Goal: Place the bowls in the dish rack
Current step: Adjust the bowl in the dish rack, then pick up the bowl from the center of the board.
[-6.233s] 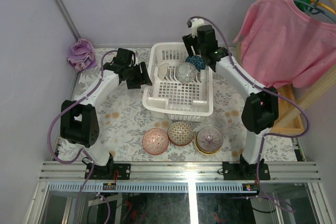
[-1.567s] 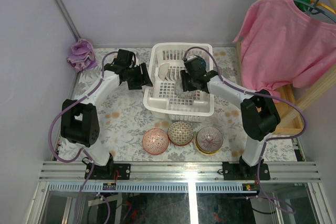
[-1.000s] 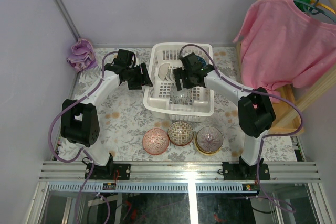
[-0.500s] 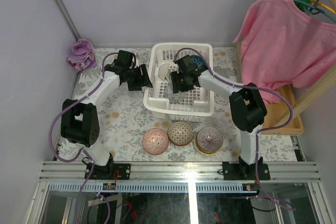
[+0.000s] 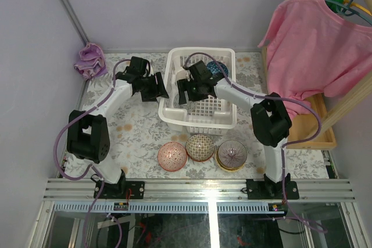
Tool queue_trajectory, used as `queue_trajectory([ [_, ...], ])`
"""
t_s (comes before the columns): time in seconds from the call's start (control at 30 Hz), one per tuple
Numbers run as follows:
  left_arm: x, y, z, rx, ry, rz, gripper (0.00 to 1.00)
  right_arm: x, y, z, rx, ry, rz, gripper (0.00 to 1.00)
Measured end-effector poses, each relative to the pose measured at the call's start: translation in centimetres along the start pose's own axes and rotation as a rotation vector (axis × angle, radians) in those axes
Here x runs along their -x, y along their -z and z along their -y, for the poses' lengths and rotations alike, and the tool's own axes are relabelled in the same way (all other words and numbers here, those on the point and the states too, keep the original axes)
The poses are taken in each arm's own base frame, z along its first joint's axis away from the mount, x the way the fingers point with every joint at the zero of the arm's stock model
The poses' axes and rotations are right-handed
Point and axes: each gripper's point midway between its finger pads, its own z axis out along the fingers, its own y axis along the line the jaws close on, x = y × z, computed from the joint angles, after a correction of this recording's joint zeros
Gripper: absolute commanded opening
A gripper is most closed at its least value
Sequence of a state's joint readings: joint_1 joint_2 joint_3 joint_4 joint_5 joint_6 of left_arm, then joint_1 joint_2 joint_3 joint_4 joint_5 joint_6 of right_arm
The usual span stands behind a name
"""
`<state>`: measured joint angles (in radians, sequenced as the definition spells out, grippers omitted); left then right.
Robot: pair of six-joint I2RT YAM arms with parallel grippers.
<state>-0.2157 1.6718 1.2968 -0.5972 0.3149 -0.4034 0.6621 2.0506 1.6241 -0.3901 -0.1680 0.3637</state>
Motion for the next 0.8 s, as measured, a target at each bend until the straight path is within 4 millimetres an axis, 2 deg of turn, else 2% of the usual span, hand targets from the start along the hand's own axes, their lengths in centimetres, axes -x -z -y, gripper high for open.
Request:
queue_trajectory([
  [0.1,0.1,0.4,0.2,-0.005,-0.004,0.009,0.6,0.7,2.2,0.1,-0.028,0.005,0.038,0.86],
  [0.17,0.3,1.1,0.5,-0.013,-0.009,0.025,0.6,2.0,4.9,-0.3,-0.043,0.011,0.099,0.86],
  [0.27,0.5,2.4,1.2,-0.031,-0.02,0.054,0.6,4.1,10.9,-1.6,-0.03,0.027,0.23,0.86],
  [0.33,0.4,3.3,1.5,-0.042,-0.028,0.071,0.62,4.8,15.1,-2.8,-0.012,0.041,0.311,0.86],
  [0.4,0.1,4.2,1.7,-0.05,-0.033,0.085,0.63,4.4,19.2,-4.7,0.03,0.07,0.378,0.85],
  [0.43,0.0,4.5,1.8,-0.053,-0.035,0.089,0.64,3.9,20.6,-5.7,0.054,0.085,0.396,0.84],
  [0.5,-0.3,5.1,1.9,-0.056,-0.036,0.094,0.65,1.6,22.6,-7.9,0.107,0.13,0.403,0.84],
  [0.57,-0.7,5.8,1.9,-0.057,-0.037,0.098,0.67,-2.6,22.6,-10.1,0.16,0.194,0.34,0.84],
  [0.67,-1.1,6.9,2.1,-0.061,-0.041,0.108,0.68,-9.7,20.3,-12.0,0.2,0.295,0.181,0.84],
  [0.77,-1.1,8.2,2.5,-0.072,-0.05,0.132,0.68,-17.6,17.1,-11.7,0.176,0.403,-0.017,0.84],
  [0.8,-1.1,8.6,2.6,-0.072,-0.052,0.139,0.68,-19.2,16.4,-11.3,0.16,0.428,-0.06,0.83],
])
